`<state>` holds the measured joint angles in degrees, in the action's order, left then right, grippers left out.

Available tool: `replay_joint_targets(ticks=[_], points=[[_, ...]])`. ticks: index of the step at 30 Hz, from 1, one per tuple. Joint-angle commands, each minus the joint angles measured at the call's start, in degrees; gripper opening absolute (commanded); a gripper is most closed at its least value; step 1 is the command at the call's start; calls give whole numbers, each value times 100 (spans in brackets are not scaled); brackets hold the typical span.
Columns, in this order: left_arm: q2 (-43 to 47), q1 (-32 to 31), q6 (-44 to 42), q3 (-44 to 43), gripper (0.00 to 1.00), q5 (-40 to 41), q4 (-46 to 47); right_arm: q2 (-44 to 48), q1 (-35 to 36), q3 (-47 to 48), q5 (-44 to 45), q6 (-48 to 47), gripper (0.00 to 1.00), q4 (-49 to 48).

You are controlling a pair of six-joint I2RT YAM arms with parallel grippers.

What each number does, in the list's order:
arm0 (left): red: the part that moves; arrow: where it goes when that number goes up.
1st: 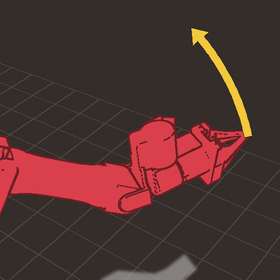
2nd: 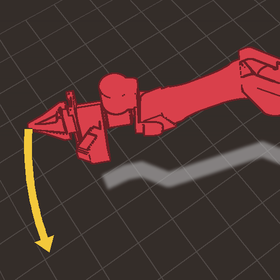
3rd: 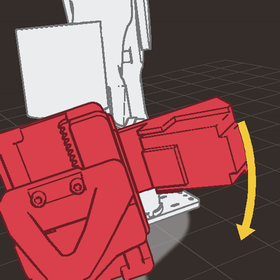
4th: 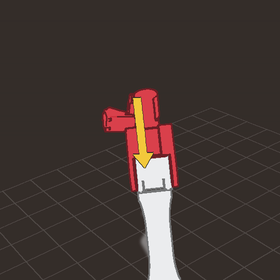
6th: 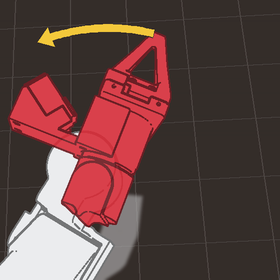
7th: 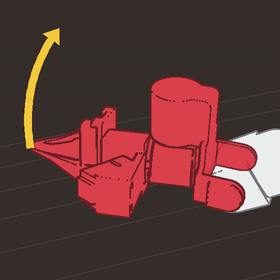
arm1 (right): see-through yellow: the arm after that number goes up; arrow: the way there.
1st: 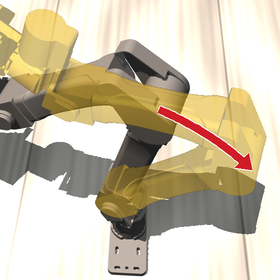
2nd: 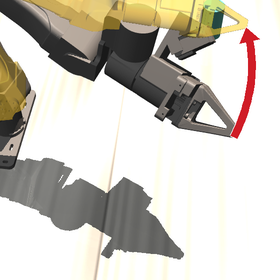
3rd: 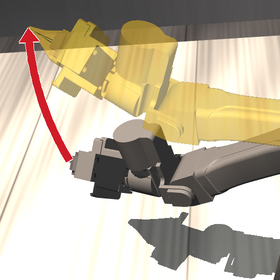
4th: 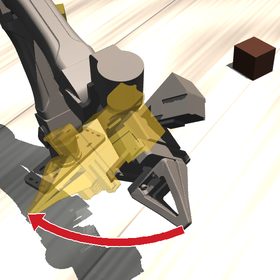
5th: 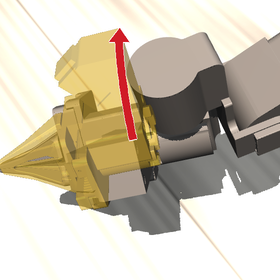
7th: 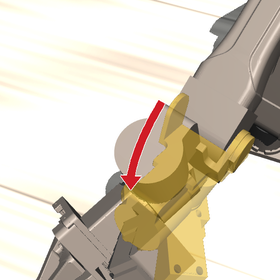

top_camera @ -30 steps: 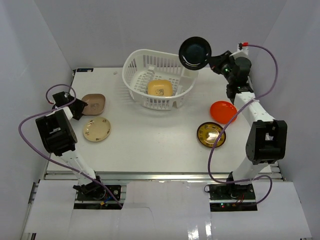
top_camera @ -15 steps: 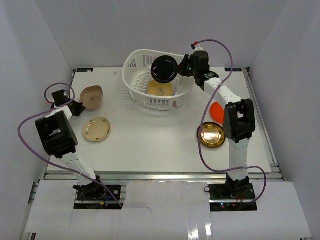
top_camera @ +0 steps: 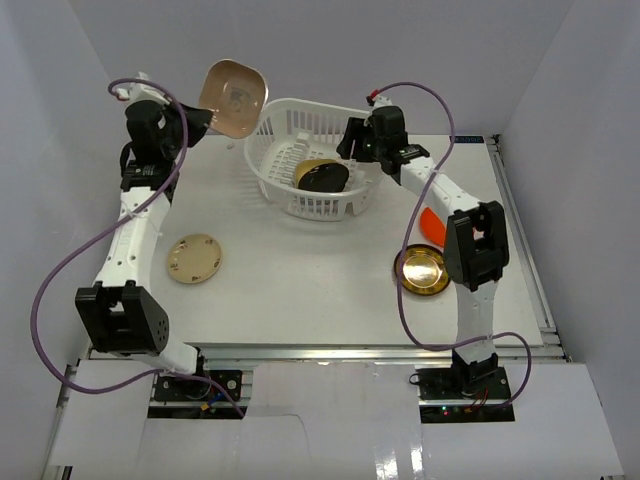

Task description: Place the plates into the plastic bin on the countertop

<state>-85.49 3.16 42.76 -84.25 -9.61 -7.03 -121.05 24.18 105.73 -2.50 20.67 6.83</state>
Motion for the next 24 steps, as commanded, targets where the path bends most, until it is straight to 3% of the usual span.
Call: replay_joint_targets(ticks=[1,4,9,14,15,18,19,22,24], points=[[-475,-796,-198,-537,0,256,-579,1317,-334,-418,197,68,63,-190],[-889,-1237,-373,-925,0,442,-790,2344,-659,-1637,224,227,59,-505],[-1943,-1888,-462,-1778,0,758,-1265,3815,-1942,-3679,-48,622,59,-780],[-2884,-2205,-629,-2665,1,802,-1810,5169,-3313,-6070,92,991,70,-1174],[-3164,-2240,-655,-2937,17,768,-1881,5354,-3437,-6282,-4,1123,71,-1245],[-3587,-2284,-673,-3308,54,662,-2179,5417,-3841,-6723,-320,1220,72,-1298],[-3614,-2285,-690,-3491,73,610,-2250,5426,-3973,-6828,-365,1273,72,-1290],[-3370,-2285,-787,-3668,95,670,-2303,5400,-4167,-7259,-487,1335,72,-1412],[-3133,-2276,-962,-3826,98,776,-2303,5251,-4237,-7531,-627,1466,71,-1658]])
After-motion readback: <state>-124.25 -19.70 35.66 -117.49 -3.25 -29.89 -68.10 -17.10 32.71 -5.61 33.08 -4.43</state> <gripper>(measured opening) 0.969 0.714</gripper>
